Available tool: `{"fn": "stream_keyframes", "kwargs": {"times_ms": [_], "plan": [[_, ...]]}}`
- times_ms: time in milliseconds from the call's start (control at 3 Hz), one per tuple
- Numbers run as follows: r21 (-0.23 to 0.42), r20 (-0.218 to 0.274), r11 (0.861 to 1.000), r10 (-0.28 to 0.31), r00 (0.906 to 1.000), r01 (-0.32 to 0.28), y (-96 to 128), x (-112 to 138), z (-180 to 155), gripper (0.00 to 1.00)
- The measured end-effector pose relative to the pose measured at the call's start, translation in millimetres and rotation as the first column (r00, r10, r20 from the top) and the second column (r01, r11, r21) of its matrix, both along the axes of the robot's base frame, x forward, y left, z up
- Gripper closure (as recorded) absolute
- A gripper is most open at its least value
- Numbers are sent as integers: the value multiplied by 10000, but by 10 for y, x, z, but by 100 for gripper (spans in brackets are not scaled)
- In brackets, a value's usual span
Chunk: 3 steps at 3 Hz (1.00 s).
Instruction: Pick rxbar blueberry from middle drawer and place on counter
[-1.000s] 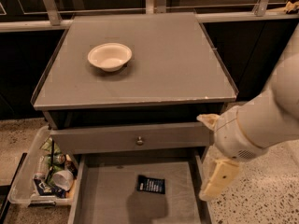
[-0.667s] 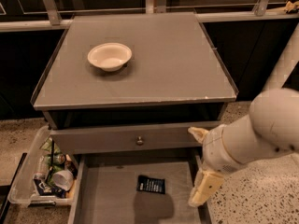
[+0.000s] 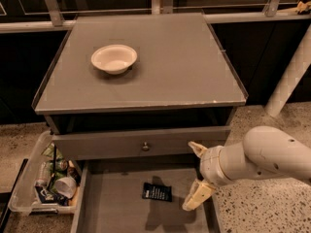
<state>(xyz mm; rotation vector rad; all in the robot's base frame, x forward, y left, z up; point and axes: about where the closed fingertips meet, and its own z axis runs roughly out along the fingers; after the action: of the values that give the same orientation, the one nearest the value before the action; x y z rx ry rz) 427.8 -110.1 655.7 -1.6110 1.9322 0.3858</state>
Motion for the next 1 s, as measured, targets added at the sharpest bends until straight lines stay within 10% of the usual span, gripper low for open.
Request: {"fn": "stream_keyframes", "kwargs": {"times_ms": [1000], "plan": [[-27,201,9994,342,9992,-342,219,97,-667,0]]}}
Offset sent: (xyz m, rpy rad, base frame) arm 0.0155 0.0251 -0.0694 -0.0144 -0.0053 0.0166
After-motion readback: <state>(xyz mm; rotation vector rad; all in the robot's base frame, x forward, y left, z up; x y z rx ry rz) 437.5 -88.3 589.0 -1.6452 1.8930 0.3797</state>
